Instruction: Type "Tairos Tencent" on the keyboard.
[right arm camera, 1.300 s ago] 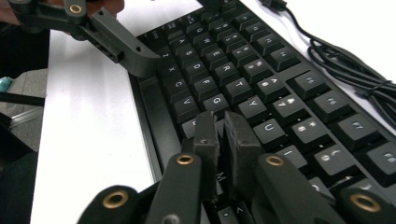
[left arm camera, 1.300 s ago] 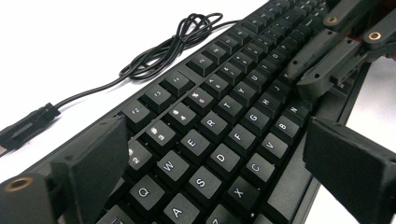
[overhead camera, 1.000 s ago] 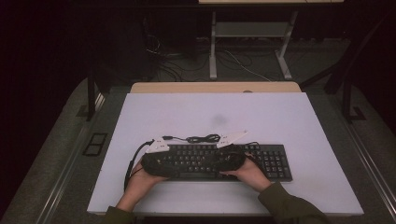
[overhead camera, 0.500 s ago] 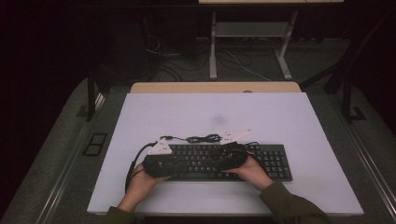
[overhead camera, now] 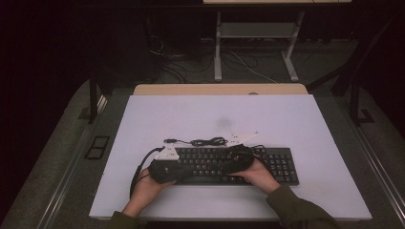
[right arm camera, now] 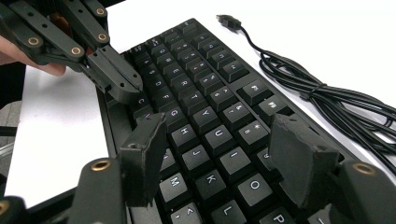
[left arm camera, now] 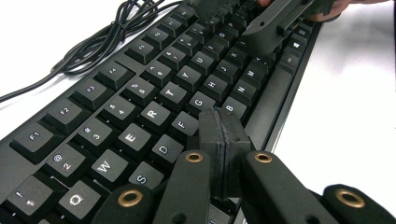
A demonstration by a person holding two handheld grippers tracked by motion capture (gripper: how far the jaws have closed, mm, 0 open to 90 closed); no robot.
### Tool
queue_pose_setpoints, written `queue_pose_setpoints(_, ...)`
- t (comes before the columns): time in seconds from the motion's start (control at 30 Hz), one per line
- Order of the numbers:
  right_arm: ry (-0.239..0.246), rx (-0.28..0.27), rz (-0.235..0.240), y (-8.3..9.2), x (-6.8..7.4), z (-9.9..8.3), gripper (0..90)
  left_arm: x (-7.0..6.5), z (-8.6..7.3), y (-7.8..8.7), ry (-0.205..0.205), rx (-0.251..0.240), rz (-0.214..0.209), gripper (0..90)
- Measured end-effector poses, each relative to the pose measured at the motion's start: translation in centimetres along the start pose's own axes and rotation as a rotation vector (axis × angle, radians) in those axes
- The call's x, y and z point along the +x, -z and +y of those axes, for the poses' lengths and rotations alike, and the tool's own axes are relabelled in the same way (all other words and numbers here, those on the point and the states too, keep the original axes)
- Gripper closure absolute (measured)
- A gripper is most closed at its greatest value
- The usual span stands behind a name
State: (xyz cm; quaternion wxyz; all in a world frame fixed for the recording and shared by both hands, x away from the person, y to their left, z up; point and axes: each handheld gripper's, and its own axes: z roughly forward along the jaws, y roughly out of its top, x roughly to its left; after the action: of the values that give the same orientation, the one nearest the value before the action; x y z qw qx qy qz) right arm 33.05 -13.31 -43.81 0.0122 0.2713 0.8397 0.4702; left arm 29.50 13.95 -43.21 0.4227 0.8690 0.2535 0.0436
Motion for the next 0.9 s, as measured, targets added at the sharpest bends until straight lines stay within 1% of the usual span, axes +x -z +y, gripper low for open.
queue_pose_setpoints(0.07,0.001,-0.001,-0.002,-0.01,-0.04,-0.03,35.7,0.03,-0.05,-0.12,0.003,0.006,0.0,88.9)
queue_pose_setpoints(0.13,0.001,0.001,-0.003,-0.02,-0.04,-0.06,35.5,0.09,-0.11,-0.22,-0.004,0.015,0.003,88.9)
queue_pose_setpoints(0.3,0.001,0.0,-0.004,-0.08,0.0,-0.1,35.1,0.16,-0.19,-0.32,-0.004,0.015,0.004,88.8)
queue_pose_setpoints(0.37,0.001,0.0,-0.005,-0.08,0.0,-0.11,35.0,0.21,-0.29,-0.44,-0.008,0.03,0.004,88.8)
queue_pose_setpoints(0.4,0.0,0.0,-0.005,-0.08,-0.01,-0.12,34.9,0.25,-0.33,-0.47,0.003,0.023,-0.004,88.9)
queue_pose_setpoints(0.47,0.001,-0.001,-0.006,-0.07,-0.03,-0.13,34.8,0.29,-0.34,-0.48,0.003,0.023,-0.007,88.9)
queue_pose_setpoints(0.6,0.001,-0.007,-0.008,0.01,-0.06,-0.11,34.7,0.2,-0.23,-0.35,-0.006,0.023,0.006,88.8)
queue_pose_setpoints(0.67,-0.003,-0.009,-0.008,0.09,-0.04,-0.08,34.6,0.24,-0.16,-0.16,-0.003,0.014,0.004,88.8)
queue_pose_setpoints(0.73,-0.003,-0.011,-0.007,0.13,-0.05,-0.08,34.6,0.27,-0.18,-0.11,-0.006,0.019,0.011,88.8)
queue_pose_setpoints(0.77,-0.003,-0.012,-0.007,0.14,-0.07,-0.1,34.6,0.31,-0.21,-0.11,0.001,0.015,0.007,88.9)
queue_pose_setpoints(0.9,-0.003,-0.017,-0.011,0.2,-0.12,-0.13,34.6,0.29,-0.11,0.0,-0.006,0.013,0.009,88.9)
